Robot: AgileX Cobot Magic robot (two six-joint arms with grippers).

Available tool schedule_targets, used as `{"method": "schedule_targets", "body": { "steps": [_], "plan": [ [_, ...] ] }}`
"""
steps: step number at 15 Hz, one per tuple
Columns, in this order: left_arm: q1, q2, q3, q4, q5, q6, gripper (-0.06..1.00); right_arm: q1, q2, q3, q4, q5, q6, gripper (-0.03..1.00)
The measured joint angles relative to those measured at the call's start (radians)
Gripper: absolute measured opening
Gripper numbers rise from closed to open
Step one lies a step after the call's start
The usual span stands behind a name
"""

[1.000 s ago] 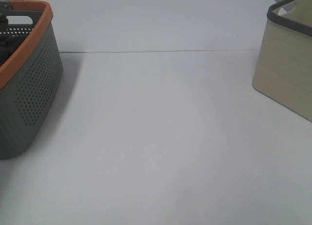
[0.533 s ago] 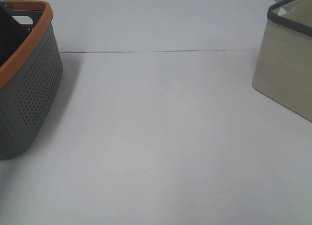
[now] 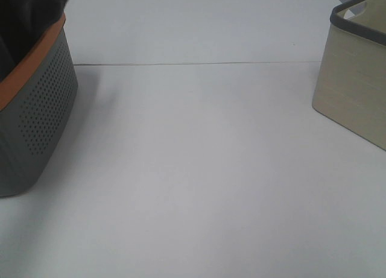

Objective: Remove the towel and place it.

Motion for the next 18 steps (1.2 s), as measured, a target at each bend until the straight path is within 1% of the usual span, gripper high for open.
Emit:
{"method": "schedule_targets", "body": {
  "steps": [3,5,7,9,10,11,12,14,15,17,18],
  "plan": [
    [-0.042,-0.012,-0.107,0.003,0.001,0.016,0.00,0.000,0.000,0.000,0.000,0.000,0.000,0.66],
    [-0.062,-0.012,-0.154,-0.015,0.001,0.019,0.00,0.000,0.000,0.000,0.001,0.000,0.000,0.66],
    [-0.089,-0.012,-0.203,-0.032,0.001,0.028,0.00,0.000,0.001,-0.002,0.028,-0.010,0.000,0.66],
    [-0.120,-0.011,-0.224,-0.038,-0.029,0.050,0.00,0.000,0.039,-0.016,0.099,-0.047,-0.008,0.66],
    [-0.138,-0.007,-0.238,-0.038,-0.059,0.054,0.00,0.000,0.074,-0.024,0.141,-0.062,-0.031,0.66],
    [-0.173,0.007,-0.266,-0.038,-0.109,0.057,0.00,0.000,0.140,-0.035,0.216,-0.082,-0.083,0.66],
    [-0.199,0.020,-0.276,-0.038,-0.139,0.058,0.00,0.000,0.185,-0.040,0.263,-0.101,-0.125,0.66],
    [-0.236,0.064,-0.285,-0.040,-0.168,0.062,0.00,0.000,0.272,-0.043,0.346,-0.147,-0.204,0.66],
    [-0.259,0.098,-0.287,-0.035,-0.173,0.063,0.00,0.000,0.302,-0.043,0.372,-0.172,-0.238,0.66],
    [-0.301,0.149,-0.287,-0.017,-0.174,0.064,0.00,0.000,0.333,-0.043,0.390,-0.213,-0.291,0.66],
    [-0.338,0.182,-0.287,0.002,-0.174,0.061,0.00,0.000,0.351,-0.043,0.397,-0.236,-0.313,0.66]
  ]
}}
